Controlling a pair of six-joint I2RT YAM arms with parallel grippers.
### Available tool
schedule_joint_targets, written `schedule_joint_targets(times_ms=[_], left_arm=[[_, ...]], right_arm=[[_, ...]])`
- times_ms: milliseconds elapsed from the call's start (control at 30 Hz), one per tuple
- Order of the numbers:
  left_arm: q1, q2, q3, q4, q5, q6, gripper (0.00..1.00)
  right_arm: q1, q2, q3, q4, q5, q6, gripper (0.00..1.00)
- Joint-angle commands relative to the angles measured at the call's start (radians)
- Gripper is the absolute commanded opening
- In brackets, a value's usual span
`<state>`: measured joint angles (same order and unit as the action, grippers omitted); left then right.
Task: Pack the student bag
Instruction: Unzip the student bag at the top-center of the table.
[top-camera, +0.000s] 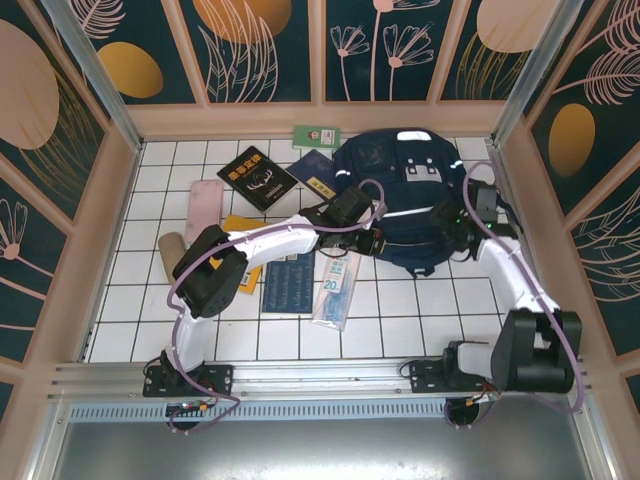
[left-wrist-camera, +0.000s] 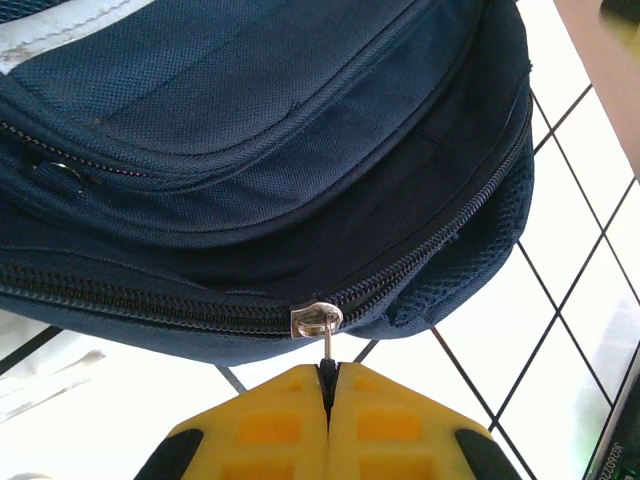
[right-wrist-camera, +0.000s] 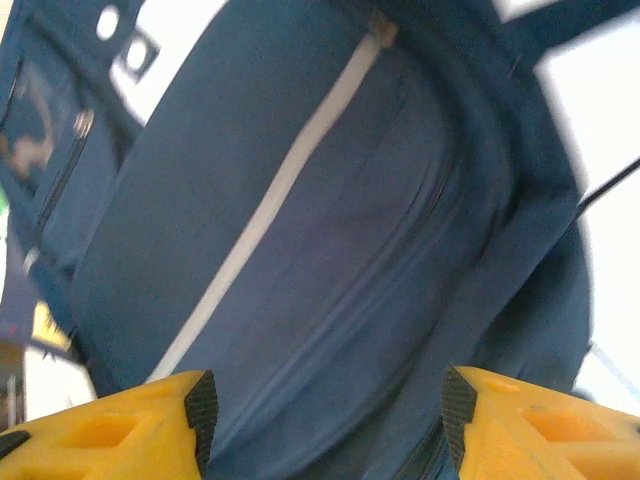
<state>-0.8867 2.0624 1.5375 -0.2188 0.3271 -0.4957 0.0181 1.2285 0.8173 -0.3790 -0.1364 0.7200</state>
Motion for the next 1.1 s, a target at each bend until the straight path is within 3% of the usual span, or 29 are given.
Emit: schedule_joint_targets(times_ms=[0, 267, 533, 633, 833, 1067], left_arm=[[-0.010, 0.011, 0.018, 0.047, 0.042, 0.001, 0.00], [-0.015, 0.002, -0.032, 0.071, 0.052, 0.011, 0.00], [-0.020, -0.005, -0.044, 0.073, 0.047, 0.030, 0.00], [-0.021, -0.005, -0.046, 0.068, 0.041, 0.037, 0.00], [-0.019, -0.015, -0.061, 0.053, -0.011, 0.046, 0.00], [0.033, 0.008, -0.037, -0.028, -0.140, 0.062, 0.00]], right_arm=[[0.091, -0.057, -0.090, -0.034, -0.036, 0.164, 0.63], [0.170, -0.056, -0.224, 0.210, -0.170, 0.422, 0.59], [0.196, 0.060, -0.176, 0.237, -0.133, 0.450, 0.57], [0.195, 0.091, -0.169, 0.234, -0.126, 0.444, 0.44], [0.178, 0.090, -0.163, 0.152, -0.063, 0.409, 0.01], [0.121, 0.026, -0.170, 0.082, -0.022, 0.341, 0.00]])
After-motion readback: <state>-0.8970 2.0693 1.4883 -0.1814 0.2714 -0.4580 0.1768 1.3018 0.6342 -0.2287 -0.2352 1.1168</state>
